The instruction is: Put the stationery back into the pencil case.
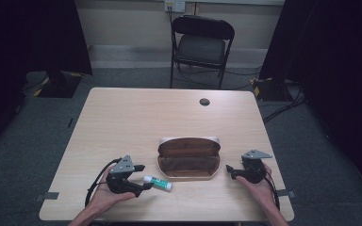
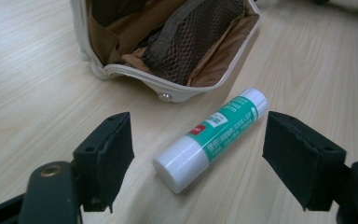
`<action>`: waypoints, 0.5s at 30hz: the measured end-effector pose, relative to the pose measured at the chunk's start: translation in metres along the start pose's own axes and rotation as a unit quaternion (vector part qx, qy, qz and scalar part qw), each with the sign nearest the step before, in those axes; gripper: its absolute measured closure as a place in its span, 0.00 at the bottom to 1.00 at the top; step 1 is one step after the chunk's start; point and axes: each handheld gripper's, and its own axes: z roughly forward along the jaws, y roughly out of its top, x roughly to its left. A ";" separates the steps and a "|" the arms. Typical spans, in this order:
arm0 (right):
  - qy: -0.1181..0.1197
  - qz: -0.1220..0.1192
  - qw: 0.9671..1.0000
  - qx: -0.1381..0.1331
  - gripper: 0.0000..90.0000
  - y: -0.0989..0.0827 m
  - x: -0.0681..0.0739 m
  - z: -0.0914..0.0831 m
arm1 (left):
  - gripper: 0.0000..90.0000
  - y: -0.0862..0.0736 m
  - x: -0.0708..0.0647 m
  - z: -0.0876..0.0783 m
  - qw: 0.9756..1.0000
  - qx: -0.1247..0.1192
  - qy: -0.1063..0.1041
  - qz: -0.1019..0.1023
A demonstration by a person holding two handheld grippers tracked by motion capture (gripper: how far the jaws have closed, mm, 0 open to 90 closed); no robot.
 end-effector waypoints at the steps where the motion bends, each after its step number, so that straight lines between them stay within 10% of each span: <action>1: 0.000 0.000 1.000 0.000 0.23 0.000 0.000 0.000 | 0.26 0.001 0.000 0.001 1.000 0.005 0.003 0.001; 15: 0.001 0.000 1.000 0.000 0.23 0.000 0.000 0.000 | 0.37 -0.004 -0.009 0.016 0.998 0.038 -0.010 0.042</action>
